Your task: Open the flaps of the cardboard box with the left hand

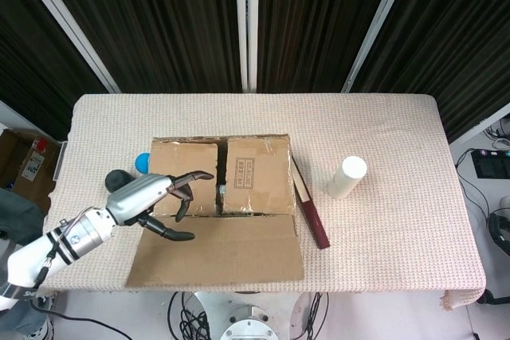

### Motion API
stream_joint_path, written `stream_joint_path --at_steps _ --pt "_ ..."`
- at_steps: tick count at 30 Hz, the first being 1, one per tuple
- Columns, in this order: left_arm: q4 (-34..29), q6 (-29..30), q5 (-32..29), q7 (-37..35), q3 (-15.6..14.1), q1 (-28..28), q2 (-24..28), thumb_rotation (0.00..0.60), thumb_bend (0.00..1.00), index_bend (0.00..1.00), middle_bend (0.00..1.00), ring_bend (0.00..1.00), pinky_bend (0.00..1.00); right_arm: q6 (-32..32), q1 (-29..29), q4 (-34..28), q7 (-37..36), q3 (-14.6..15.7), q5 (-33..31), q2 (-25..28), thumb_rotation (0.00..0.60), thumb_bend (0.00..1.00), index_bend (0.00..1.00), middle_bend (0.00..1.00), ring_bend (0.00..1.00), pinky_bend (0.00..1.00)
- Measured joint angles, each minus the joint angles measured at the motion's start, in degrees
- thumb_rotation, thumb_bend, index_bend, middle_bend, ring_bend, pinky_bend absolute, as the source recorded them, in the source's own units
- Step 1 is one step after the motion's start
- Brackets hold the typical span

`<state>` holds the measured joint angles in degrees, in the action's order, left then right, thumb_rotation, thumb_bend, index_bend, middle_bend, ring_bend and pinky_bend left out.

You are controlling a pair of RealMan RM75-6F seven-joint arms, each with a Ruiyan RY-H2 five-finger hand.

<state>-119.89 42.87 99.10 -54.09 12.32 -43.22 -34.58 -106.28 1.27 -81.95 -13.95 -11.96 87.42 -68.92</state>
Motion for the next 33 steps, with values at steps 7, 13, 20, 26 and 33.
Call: stream_joint_path --at_steps 7,13,20,26,33 --pt "2.3 1.8 1.8 -1.4 -1.6 -0.6 0.5 0.267 0.0 0.1 0.44 0.3 0.31 -0.1 0.1 -0.2 0.2 0.1 0.6 0.2 0.6 0.24 0.0 0.0 0.0 0.0" --pt "4.3 3.2 -2.8 7.2 -1.8 0.4 -2.2 0.257 0.0 0.11 0.31 0.2 0.28 -0.5 0.2 -0.2 0.1 -0.1 1.0 0.7 0.6 0.24 0.0 0.0 0.0 0.0" --pt "8.1 3.0 -9.9 22.0 -2.7 0.9 -11.1 0.241 0.0 0.11 0.27 0.15 0.24 -1.0 0.5 -1.3 0.6 -0.2 1.5 1.3 0.6 0.24 0.0 0.0 0.0 0.0" --pt "13.3 2.1 -13.2 32.8 -3.1 -0.6 -20.1 0.244 0.0 0.11 0.28 0.13 0.22 -0.8 0.7 -1.4 0.4 -0.2 1.2 1.3 0.6 0.24 0.0 0.0 0.0 0.0" --pt "16.7 -1.8 -19.4 38.5 -3.1 -3.8 -26.2 0.241 0.0 0.1 0.29 0.13 0.22 -1.0 1.0 -0.8 -0.5 -0.4 0.6 1.3 0.6 0.24 0.0 0.0 0.0 0.0"
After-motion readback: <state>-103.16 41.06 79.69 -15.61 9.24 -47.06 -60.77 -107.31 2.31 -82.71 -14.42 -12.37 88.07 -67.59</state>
